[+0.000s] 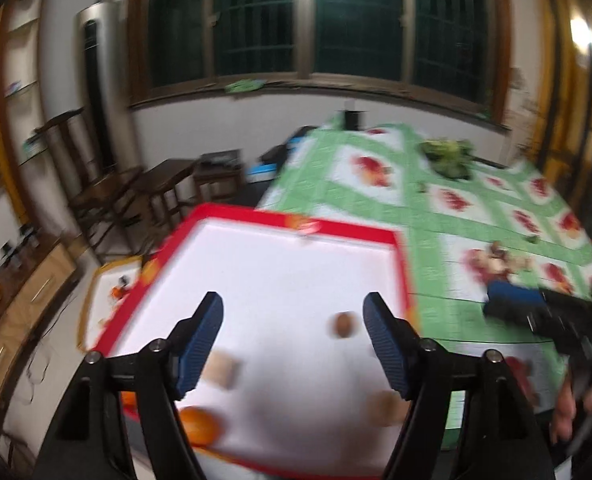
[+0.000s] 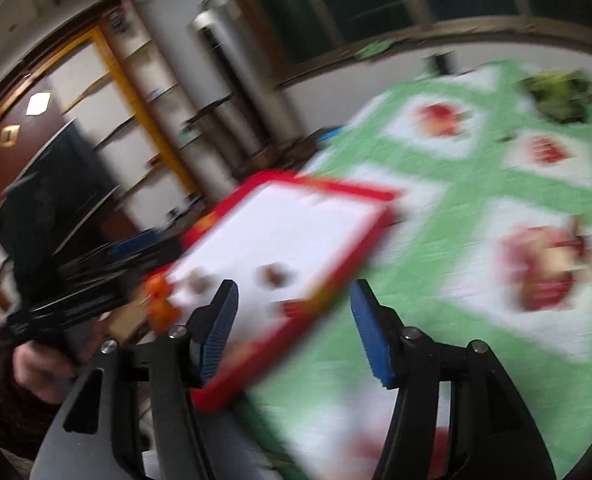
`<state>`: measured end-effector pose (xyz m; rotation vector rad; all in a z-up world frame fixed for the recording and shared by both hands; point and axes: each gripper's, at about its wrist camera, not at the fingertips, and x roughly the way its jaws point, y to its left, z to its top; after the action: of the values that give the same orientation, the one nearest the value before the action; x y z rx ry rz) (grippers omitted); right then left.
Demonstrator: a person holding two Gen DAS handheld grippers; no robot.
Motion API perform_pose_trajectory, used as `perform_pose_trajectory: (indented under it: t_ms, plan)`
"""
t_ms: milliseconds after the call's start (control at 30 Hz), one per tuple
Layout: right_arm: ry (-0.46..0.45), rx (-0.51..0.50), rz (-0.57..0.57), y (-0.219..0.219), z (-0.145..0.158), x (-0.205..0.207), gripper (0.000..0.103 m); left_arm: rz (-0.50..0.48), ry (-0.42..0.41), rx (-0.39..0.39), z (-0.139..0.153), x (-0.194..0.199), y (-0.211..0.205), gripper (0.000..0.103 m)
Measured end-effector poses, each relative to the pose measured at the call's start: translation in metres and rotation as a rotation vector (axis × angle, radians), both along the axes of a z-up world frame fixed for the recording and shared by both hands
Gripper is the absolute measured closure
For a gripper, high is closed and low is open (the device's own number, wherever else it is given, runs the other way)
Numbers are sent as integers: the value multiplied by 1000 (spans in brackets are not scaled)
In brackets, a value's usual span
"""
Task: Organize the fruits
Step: 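Move both open tools back over the foods on the table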
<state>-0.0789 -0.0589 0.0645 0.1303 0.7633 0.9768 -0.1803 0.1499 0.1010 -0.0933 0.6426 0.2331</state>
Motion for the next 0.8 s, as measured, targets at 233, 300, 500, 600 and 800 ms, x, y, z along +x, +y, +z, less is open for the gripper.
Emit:
perform_pose_trajectory:
  t_ms: [233, 300, 500, 600, 800]
  plan:
    - [-37, -147, -361, -114, -11, 57, 43, -244, 23, 5, 0, 28, -77, 26]
    - [-45, -201, -413, -130, -14, 68, 43, -305, 47, -2, -5, 41, -99, 26]
    - [-6, -240, -436, -143, -24, 89, 50, -400, 126, 14, -29, 84, -145, 26]
    - [-6, -269, -430, -139, -27, 94, 59, -414, 156, -4, -40, 105, -156, 26]
    - [37, -316, -452, -140, -40, 111, 69, -423, 193, -11, -54, 127, -168, 33]
